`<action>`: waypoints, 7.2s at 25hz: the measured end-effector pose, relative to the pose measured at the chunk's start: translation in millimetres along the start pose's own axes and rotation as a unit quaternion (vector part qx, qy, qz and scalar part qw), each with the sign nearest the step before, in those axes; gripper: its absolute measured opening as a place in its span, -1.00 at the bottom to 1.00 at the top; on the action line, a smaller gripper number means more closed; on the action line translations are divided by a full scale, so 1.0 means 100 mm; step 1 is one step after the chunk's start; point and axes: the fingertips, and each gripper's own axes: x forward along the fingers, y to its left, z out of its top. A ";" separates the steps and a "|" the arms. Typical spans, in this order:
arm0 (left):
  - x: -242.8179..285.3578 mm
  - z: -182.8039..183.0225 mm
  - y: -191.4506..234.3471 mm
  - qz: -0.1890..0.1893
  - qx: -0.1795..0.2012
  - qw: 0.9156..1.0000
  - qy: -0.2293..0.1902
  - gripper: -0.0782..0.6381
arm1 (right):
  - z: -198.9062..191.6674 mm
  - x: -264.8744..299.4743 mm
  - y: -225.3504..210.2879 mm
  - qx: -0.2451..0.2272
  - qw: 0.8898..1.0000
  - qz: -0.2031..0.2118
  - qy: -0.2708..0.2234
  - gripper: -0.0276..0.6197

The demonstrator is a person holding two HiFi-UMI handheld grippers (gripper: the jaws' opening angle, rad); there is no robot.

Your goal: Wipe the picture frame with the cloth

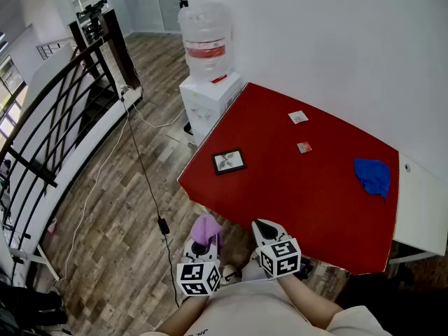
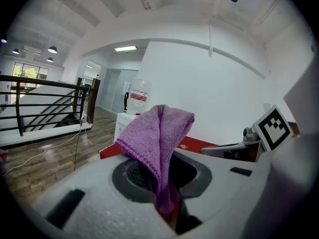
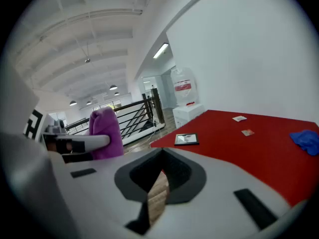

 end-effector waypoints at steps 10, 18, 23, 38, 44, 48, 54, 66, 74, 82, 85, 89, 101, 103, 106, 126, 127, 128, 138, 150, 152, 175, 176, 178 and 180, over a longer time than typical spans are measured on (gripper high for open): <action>0.55 0.15 0.29 0.015 -0.004 1.000 0.008 -0.60 | 0.26 0.61 -0.25 0.003 1.000 0.012 0.007 -0.90; 1.36 0.54 0.48 0.035 -0.005 0.999 0.004 -0.61 | 0.81 1.29 -0.72 -0.021 0.999 0.031 0.004 -0.90; 1.71 0.79 0.53 0.051 -0.008 0.999 -0.005 -0.61 | 1.07 1.60 -0.97 -0.027 0.998 0.047 0.006 -0.90; 2.23 1.11 0.81 0.020 0.018 1.000 0.009 -0.61 | 1.33 2.06 -1.00 -0.009 0.999 0.035 0.006 -0.90; 2.36 1.12 0.83 0.000 0.028 0.999 0.019 -0.61 | 1.35 2.11 -1.07 -0.002 1.000 0.017 0.006 -0.90; 2.46 1.10 0.84 -0.005 0.048 0.998 0.031 -0.61 | 1.34 2.11 -1.16 0.001 1.000 0.009 0.009 -0.90; 2.74 0.99 0.86 -0.034 0.137 0.987 0.072 -0.61 | 1.24 2.18 -1.23 0.005 1.000 0.005 0.022 -0.90; 3.81 -0.02 1.30 -0.098 0.387 0.886 0.234 -0.61 | 0.88 2.51 -1.17 0.012 0.999 0.015 0.041 -0.90; 4.25 -0.43 1.58 -0.119 0.453 0.827 0.311 -0.61 | 0.68 2.63 -1.18 0.020 0.998 0.016 0.057 -0.90; 4.21 -0.63 1.51 -0.150 0.470 0.801 0.340 -0.61 | 0.56 2.65 -1.19 0.024 0.997 0.021 0.067 -0.90; 4.04 -0.75 1.40 -0.162 0.484 0.788 0.343 -0.61 | 0.55 2.66 -1.17 0.028 0.997 0.023 0.066 -0.90; 3.76 -0.93 1.31 -0.169 0.480 0.787 0.349 -0.61 | 0.56 2.66 -1.14 0.032 0.997 0.027 0.061 -0.90; 3.99 -0.70 1.40 -0.153 0.483 0.790 0.345 -0.61 | 0.46 2.61 -1.08 0.038 0.997 0.031 0.065 -0.90; 4.20 -0.56 1.47 -0.144 0.495 0.785 0.344 -0.61 | 0.44 2.59 -1.10 0.042 0.996 0.029 0.068 -0.90; 4.44 -0.42 1.50 -0.139 0.506 0.778 0.345 -0.61 | 0.39 2.58 -1.15 0.048 0.996 0.024 0.073 -0.90; 3.74 -1.08 1.00 -0.180 0.504 0.752 0.385 -0.61 | 0.39 2.58 -1.26 0.066 0.996 0.018 0.064 -0.90; 3.77 -1.03 1.01 -0.176 0.502 0.756 0.382 -0.61 | 0.38 2.57 -1.25 0.066 0.996 0.018 0.065 -0.90; 3.81 -0.95 1.03 -0.170 0.498 0.761 0.378 -0.61 | 0.38 2.56 -1.25 0.067 0.995 0.019 0.065 -0.90; 4.62 -0.49 1.30 -0.124 0.504 0.758 0.395 -0.61 | 0.35 2.51 -1.32 0.074 0.995 0.008 0.067 -0.90; 4.13 -0.96 0.85 -0.170 0.531 0.712 0.426 -0.61 | 0.23 2.46 -1.44 0.080 0.994 0.001 0.074 -0.90; 4.00 -1.05 0.82 -0.174 0.524 0.715 0.430 -0.61 | 0.22 2.45 -1.47 0.081 0.994 0.001 0.073 -0.90; 4.59 -0.75 0.91 -0.158 0.516 0.721 0.434 -0.61 | -0.06 2.00 -1.92 0.094 0.991 -0.049 0.082 -0.90; 4.51 -0.83 0.87 -0.164 0.512 0.720 0.438 -0.61 | -0.07 2.00 -1.95 0.094 0.991 -0.050 0.083 -0.90; 4.34 -0.97 0.79 -0.175 0.502 0.720 0.445 -0.61 | -0.08 2.01 -1.98 0.094 0.991 -0.050 0.085 -0.90; 4.20 -1.06 0.76 -0.179 0.504 0.716 0.448 -0.61 | -0.08 2.03 -1.99 0.094 0.991 -0.048 0.085 -0.90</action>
